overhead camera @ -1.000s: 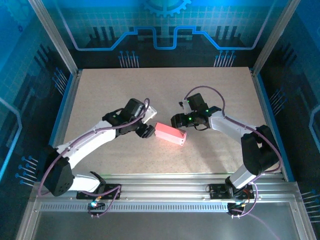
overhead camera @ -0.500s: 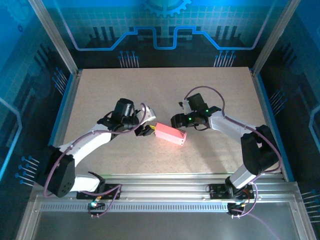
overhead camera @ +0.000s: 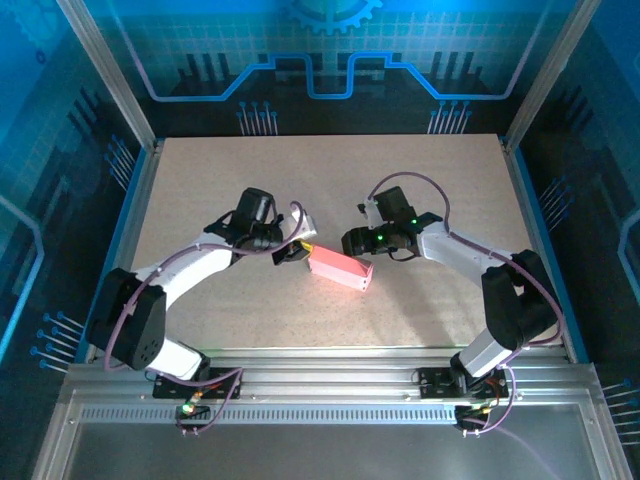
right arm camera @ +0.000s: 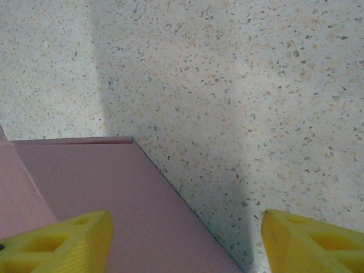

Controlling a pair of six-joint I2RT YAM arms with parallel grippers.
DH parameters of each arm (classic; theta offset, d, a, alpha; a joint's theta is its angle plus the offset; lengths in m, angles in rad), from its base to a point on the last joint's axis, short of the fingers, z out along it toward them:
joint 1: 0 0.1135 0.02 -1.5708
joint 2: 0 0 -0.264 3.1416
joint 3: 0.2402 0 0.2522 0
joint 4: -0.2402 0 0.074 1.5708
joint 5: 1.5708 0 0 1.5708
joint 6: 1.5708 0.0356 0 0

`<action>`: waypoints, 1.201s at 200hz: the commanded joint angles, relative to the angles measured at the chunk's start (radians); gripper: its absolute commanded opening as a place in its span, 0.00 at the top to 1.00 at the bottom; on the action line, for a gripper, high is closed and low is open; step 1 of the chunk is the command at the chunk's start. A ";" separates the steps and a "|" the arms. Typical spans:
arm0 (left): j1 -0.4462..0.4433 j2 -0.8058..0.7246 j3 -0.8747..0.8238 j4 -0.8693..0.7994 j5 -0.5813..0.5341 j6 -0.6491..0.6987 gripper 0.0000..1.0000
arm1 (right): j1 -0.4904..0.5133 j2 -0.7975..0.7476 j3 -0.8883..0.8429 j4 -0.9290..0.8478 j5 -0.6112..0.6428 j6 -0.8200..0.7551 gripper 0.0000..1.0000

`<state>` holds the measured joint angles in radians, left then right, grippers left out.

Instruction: Fold the paper box

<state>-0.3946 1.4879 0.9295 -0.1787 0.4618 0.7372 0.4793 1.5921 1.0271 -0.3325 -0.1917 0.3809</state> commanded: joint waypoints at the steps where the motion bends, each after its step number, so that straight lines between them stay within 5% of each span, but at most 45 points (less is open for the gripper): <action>1: 0.008 0.026 0.040 -0.023 0.044 0.031 0.68 | 0.007 0.004 0.009 -0.022 -0.015 -0.016 0.29; 41: 0.011 0.065 0.064 -0.025 0.037 0.032 0.69 | 0.004 0.008 0.011 -0.025 -0.015 -0.017 0.29; 109: 0.010 0.062 0.074 -0.034 0.075 -0.001 0.94 | 0.004 0.018 0.011 -0.019 -0.016 -0.014 0.29; 157: 0.000 0.018 0.064 -0.041 0.090 -0.038 0.98 | 0.010 -0.006 0.007 -0.020 0.006 -0.009 0.29; 240: -0.108 -0.074 -0.072 0.125 -0.198 -0.138 1.00 | 0.008 -0.321 -0.154 0.062 0.223 0.060 0.06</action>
<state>-0.4736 1.4483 0.8970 -0.1150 0.3668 0.6529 0.4797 1.3800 0.9318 -0.3126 -0.0574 0.4026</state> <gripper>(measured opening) 0.046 0.923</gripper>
